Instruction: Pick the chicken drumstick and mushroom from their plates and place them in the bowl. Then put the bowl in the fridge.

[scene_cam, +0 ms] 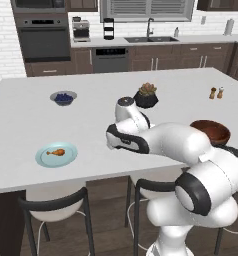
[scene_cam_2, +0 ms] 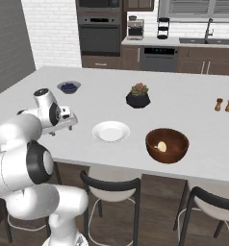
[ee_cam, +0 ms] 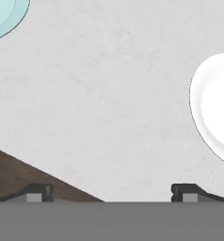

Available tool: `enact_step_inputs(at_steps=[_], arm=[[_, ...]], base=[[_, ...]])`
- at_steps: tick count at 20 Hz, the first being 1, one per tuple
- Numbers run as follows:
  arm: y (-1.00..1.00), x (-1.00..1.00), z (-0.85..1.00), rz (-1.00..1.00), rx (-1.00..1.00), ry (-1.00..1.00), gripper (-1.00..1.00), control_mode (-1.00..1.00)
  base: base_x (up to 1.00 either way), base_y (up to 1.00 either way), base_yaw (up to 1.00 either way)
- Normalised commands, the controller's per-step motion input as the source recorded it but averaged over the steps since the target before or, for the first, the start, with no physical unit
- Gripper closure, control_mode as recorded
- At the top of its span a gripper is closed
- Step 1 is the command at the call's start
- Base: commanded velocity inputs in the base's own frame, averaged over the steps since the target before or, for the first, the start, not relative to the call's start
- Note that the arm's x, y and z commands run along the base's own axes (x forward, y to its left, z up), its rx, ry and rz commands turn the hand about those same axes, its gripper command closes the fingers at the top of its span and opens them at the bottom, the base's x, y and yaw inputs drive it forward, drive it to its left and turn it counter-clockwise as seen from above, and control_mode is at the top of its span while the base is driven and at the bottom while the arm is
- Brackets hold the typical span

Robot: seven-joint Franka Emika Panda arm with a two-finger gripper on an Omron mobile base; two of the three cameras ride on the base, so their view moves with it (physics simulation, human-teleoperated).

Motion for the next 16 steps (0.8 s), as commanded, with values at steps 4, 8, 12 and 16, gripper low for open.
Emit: enact_step_inputs(at_steps=[4,8,12,16], arm=[[1.0,-0.01,0.01,0.33,0.0,0.02,-1.0,-1.0],[1.0,-0.04,0.0,0.3,0.01,-0.02,-1.0,-1.0],[0.91,0.04,0.0,0.22,0.07,-0.02,-1.0,-1.0],[0.81,0.12,0.0,0.11,0.14,-0.06,-1.0,-1.0]], base=[[0.0,0.0,0.0],[0.0,0.0,0.0],[0.0,0.0,0.0],[0.0,0.0,0.0]])
